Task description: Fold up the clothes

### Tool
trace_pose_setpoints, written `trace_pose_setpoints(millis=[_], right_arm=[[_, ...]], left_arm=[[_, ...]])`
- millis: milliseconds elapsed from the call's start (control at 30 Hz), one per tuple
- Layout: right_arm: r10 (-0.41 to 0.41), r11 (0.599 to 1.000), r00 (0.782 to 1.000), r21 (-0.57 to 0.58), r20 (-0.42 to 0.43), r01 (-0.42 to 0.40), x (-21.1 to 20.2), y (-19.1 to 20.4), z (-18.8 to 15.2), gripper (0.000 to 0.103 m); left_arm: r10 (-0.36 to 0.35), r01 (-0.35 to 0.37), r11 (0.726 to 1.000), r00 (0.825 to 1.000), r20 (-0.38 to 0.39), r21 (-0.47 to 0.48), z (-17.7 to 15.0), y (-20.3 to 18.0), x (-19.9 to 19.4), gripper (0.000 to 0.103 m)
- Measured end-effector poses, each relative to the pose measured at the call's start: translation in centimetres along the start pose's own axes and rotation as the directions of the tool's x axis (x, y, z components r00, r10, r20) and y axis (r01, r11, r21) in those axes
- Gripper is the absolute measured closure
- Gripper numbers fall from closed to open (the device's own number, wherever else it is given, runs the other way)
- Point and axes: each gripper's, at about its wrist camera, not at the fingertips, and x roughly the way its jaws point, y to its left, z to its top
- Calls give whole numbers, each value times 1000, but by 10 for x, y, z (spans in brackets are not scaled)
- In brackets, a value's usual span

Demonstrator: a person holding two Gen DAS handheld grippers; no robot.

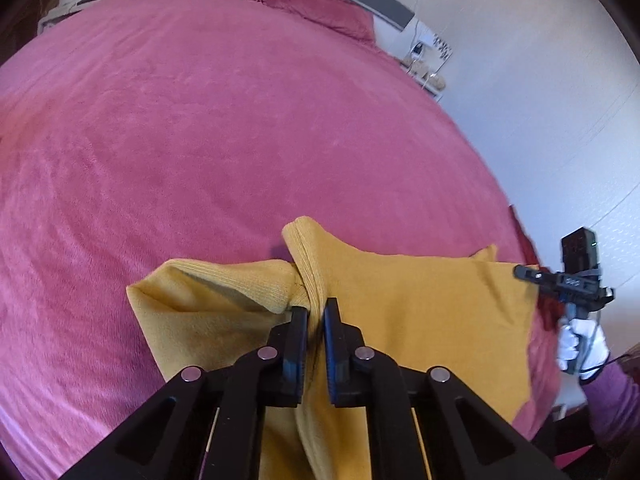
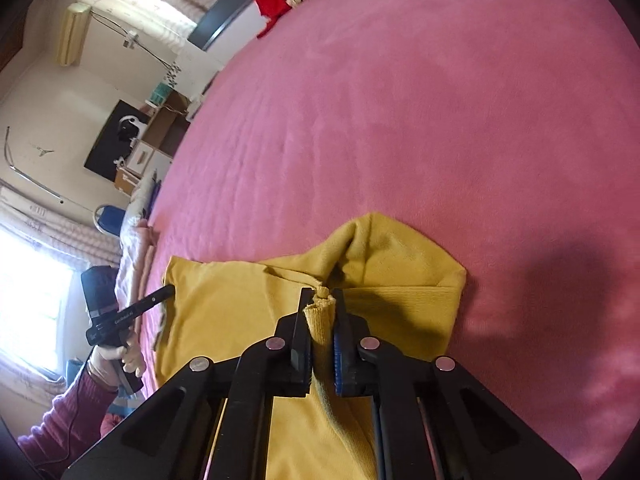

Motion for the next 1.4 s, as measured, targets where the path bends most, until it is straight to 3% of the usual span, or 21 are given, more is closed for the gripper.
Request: trace_pose_setpoints(millis=[167, 333, 400, 533, 633, 700, 767, 867, 967, 1067, 1167, 1233, 1300, 1400], right_arm=[[21, 999, 1000, -31, 24, -20, -15, 20, 0, 95], [16, 998, 999, -67, 51, -12, -18, 38, 13, 95], [13, 999, 999, -53, 45, -11, -10, 37, 18, 95], [-31, 999, 1000, -12, -8, 30, 18, 27, 31, 95], [-46, 999, 999, -1, -18, 46, 27, 23, 39, 95], [-55, 998, 998, 6, -22, 55, 31, 21, 45, 95], [-34, 999, 999, 11, -1, 34, 25, 22, 47, 95], [-23, 1000, 999, 5, 27, 23, 18, 25, 48, 96], [-25, 1000, 998, 17, 53, 24, 11, 21, 40, 96], [-27, 999, 996, 39, 80, 24, 3, 14, 27, 92], [-31, 998, 994, 62, 106, 24, -4, 8, 15, 91], [-33, 997, 992, 77, 123, 24, -9, 4, 6, 82], [-30, 995, 991, 97, 127, 18, -12, 1, -10, 53], [-18, 991, 993, 133, 118, 2, -17, -2, -45, 47]], left_arm=[[-75, 78, 997, 993, 90, -30, -17, -10, -36, 97], [-98, 100, 995, 992, 84, -19, -28, -13, -44, 96], [-106, 108, 992, 993, 44, -58, -15, -5, -23, 95], [-3, 2, 986, 1000, -8, -164, -4, 17, 8, 94], [-76, 69, 943, 997, -9, -326, -5, 38, 21, 91], [-130, 119, 925, 992, -6, -361, -8, 39, 17, 91], [-170, 154, 932, 985, -22, -328, -12, 30, 9, 94], [-135, 143, 973, 989, 53, -184, -17, 9, -22, 99], [-57, 75, 975, 994, 89, -208, -17, 23, -26, 98], [27, -19, 978, 999, 35, -207, -27, 29, -22, 100], [12, -3, 978, 999, 40, -207, -42, 31, -31, 93], [-6, 20, 981, 997, 71, -195, -54, 33, -40, 93], [-4, 14, 992, 997, 76, -129, -71, 21, -45, 92], [26, -28, 999, 998, 58, 21, -101, -4, -49, 91]])
